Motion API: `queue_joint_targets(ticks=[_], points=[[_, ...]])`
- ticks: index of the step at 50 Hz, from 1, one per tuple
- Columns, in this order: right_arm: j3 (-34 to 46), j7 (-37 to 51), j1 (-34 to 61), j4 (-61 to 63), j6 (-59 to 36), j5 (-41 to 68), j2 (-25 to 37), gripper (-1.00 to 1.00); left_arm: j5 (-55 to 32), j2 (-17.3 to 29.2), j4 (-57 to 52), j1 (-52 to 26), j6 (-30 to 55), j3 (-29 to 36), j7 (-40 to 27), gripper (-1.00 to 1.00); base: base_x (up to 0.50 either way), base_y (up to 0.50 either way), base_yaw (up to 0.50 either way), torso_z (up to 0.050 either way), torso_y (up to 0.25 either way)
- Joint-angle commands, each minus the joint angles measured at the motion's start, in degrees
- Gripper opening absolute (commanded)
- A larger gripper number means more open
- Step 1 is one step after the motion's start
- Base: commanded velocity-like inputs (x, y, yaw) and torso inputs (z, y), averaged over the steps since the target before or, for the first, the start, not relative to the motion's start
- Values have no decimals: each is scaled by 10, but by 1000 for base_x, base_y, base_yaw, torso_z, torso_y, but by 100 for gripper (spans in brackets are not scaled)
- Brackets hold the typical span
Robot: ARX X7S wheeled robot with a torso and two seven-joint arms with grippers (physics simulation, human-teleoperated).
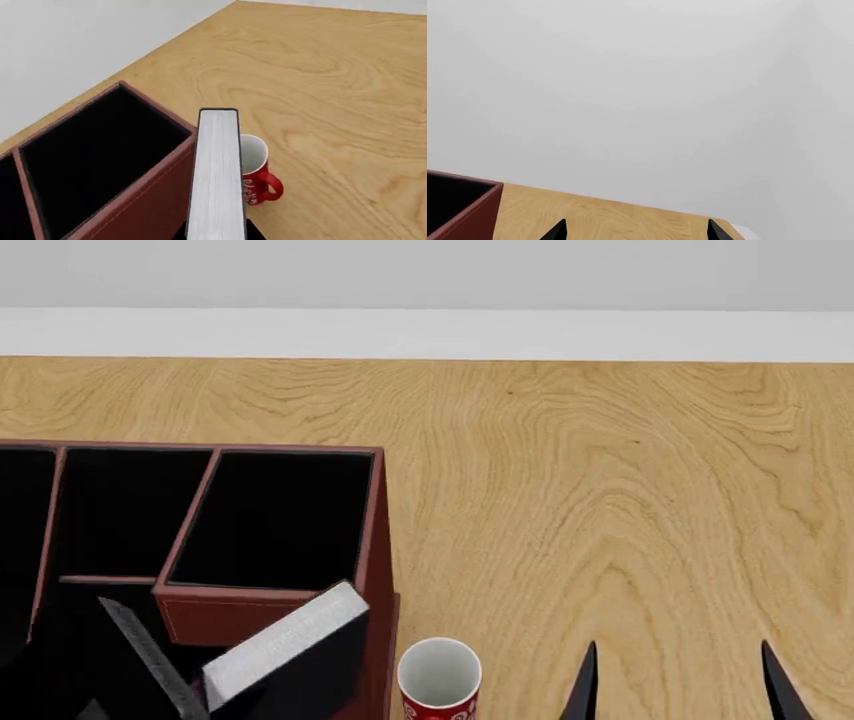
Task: Pick up the book and place it in the right compartment of the caddy.
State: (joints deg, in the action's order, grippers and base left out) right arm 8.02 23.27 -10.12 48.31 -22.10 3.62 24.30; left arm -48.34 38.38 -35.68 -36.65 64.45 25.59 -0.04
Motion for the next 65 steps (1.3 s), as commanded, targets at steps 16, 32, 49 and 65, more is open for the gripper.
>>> queue_joint_targets(ticks=[16,32,49,65], points=[[28,-6,78,-133,79,-4,-26,100,74,-107,174,-343,-28,-81,-46,-100,0,0,0,0,5],[19,0,60,-127,92,-1,-20,100,111,-209,348,-460,-79,-99,-76,-100,0,0,0,0,1],[16,3,52,-122,91,4,-16,100,139,-296,419,-355,-207,-141,-151,-100,0,0,0,1,1],[14,5,47,-110,82,8,-11,100,186,-318,486,-273,-343,-141,-159,-100,0,0,0,0,2]])
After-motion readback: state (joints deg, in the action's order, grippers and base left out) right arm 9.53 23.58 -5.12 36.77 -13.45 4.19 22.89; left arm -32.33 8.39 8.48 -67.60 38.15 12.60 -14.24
